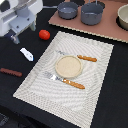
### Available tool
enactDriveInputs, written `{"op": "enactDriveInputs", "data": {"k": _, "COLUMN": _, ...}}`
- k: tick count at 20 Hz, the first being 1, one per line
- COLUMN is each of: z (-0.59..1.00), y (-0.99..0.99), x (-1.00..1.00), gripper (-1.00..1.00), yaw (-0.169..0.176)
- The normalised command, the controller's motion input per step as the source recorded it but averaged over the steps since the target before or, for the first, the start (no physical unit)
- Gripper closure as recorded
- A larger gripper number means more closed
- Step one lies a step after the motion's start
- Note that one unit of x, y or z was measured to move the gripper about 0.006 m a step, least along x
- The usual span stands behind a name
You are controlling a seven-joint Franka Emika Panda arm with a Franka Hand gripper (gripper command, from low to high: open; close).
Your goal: Place the fish, sausage, and tomato into the frying pan.
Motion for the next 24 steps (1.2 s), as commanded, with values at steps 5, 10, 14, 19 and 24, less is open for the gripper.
{"op": "enactDriveInputs", "data": {"k": 5, "z": -0.24, "y": -0.81, "x": -0.01, "gripper": -1.00, "yaw": 0.102}}
{"op": "enactDriveInputs", "data": {"k": 10, "z": -0.40, "y": -0.56, "x": -0.03, "gripper": -1.00, "yaw": 0.063}}
{"op": "enactDriveInputs", "data": {"k": 14, "z": -0.42, "y": -0.27, "x": 0.05, "gripper": -1.00, "yaw": 0.014}}
{"op": "enactDriveInputs", "data": {"k": 19, "z": -0.40, "y": -0.24, "x": 0.09, "gripper": -1.00, "yaw": 0.001}}
{"op": "enactDriveInputs", "data": {"k": 24, "z": -0.42, "y": -0.22, "x": 0.02, "gripper": -1.00, "yaw": 0.000}}
